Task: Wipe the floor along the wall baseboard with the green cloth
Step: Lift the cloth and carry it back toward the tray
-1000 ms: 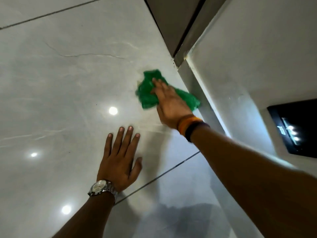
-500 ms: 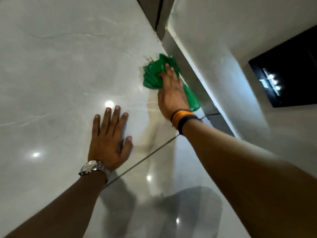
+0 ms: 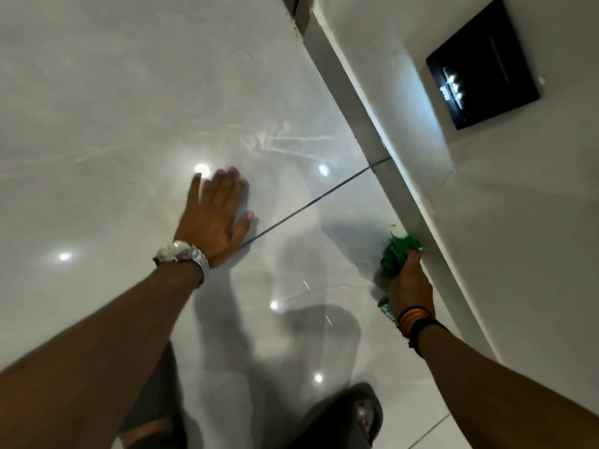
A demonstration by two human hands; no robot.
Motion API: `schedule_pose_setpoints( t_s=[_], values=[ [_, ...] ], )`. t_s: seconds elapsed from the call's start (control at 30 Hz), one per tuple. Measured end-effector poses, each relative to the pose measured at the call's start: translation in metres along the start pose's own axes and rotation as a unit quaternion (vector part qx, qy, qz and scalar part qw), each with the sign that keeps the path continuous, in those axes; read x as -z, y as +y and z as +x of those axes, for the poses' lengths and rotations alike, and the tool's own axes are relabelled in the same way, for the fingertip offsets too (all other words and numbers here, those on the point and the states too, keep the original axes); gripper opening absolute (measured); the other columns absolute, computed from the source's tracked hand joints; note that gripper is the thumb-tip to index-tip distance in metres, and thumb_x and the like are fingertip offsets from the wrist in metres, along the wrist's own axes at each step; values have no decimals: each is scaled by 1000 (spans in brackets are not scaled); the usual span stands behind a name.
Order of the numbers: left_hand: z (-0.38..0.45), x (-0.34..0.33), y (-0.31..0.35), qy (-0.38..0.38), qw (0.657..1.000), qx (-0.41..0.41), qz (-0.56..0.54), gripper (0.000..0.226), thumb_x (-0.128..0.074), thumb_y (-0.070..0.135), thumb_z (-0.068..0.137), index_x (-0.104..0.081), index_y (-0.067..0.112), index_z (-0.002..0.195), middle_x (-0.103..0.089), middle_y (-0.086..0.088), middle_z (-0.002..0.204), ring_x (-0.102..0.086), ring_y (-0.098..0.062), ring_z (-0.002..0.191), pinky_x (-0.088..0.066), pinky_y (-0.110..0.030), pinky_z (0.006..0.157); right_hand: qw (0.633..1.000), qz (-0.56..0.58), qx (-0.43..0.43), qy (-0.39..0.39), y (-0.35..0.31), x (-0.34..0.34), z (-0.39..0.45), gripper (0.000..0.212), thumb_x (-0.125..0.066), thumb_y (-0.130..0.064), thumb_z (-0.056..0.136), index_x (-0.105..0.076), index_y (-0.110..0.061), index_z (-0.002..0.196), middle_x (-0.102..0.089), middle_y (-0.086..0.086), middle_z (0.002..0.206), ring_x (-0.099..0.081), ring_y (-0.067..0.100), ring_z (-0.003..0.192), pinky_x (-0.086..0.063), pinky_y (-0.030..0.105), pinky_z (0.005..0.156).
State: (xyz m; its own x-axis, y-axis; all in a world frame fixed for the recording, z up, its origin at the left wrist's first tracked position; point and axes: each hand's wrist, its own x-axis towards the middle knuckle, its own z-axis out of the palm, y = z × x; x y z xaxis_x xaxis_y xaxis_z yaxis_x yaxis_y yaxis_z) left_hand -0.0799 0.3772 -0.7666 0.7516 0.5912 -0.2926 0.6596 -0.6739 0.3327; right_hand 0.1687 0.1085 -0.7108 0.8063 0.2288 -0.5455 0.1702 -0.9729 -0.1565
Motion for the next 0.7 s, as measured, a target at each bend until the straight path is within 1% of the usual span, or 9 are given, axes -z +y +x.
schedule_pose_setpoints(
  t_s=[0.03,0.1,0.2,0.27,0.37,0.43,0.47,0.57,0.7],
  values=[
    [-16,5,8,-13,1000,3,-2,76,-25,50,106,-36,6,167,-29,-20,177,-27,-40,164,-5,-63,135,1000,1,15,1,-10,6,-11,51,-46,-4,94,-37,-18,143,-64,25,124,-63,45,110,-49,47,89],
    [-50,23,29,-31,999,22,-25,77,-22,52,105,-30,9,169,-21,-17,179,-20,-37,167,-3,-63,135,999,18,40,1,-34,19,-40,54,-42,4,92,-40,-17,141,-66,23,122,-64,43,108,-51,46,92],
    [-91,59,65,-36,996,55,-59,78,-19,53,104,-29,11,169,-18,-16,179,-15,-36,167,-4,-63,135,992,122,33,-13,-76,35,-92,46,-44,3,96,-44,-18,137,-67,15,114,-65,37,104,-51,40,87],
    [-110,96,85,-40,995,62,-66,79,-16,55,104,-23,14,171,-10,-13,181,-8,-33,168,1,-59,136,979,199,23,-24,-106,53,-126,42,-46,1,97,-46,-17,135,-65,11,109,-64,34,101,-50,38,87],
    [-131,167,106,-33,993,77,-78,80,-9,56,103,-9,17,173,5,-8,181,5,-28,169,16,-50,135,960,277,15,-27,-145,93,-180,41,-47,0,98,-50,-19,134,-65,7,110,-63,28,100,-51,37,91],
    [-147,228,114,-8,992,87,-88,78,-10,55,104,-9,17,172,5,-8,181,5,-28,168,18,-47,134,949,314,17,-18,-169,132,-220,45,-49,1,96,-53,-18,137,-66,7,117,-62,25,104,-50,35,95],
    [-156,261,118,5,992,87,-93,77,-13,54,105,-11,17,172,2,-9,180,3,-29,168,16,-47,134,941,338,13,-18,-179,155,-239,46,-50,1,96,-54,-18,138,-66,8,122,-62,26,107,-51,37,99],
    [-190,362,130,25,993,74,-93,76,-14,54,105,-10,17,171,2,-9,180,1,-30,168,16,-46,134,898,436,-35,-40,-213,239,-294,40,-55,2,95,-59,-20,129,-66,13,126,-65,34,113,-53,51,102],
    [-239,493,150,46,995,36,-81,77,-12,55,105,-9,18,173,5,-6,181,5,-27,168,15,-49,135,795,597,-78,-75,-245,361,-372,37,-49,5,92,-65,-22,112,-68,16,113,-65,34,100,-55,49,91]
  ],
)
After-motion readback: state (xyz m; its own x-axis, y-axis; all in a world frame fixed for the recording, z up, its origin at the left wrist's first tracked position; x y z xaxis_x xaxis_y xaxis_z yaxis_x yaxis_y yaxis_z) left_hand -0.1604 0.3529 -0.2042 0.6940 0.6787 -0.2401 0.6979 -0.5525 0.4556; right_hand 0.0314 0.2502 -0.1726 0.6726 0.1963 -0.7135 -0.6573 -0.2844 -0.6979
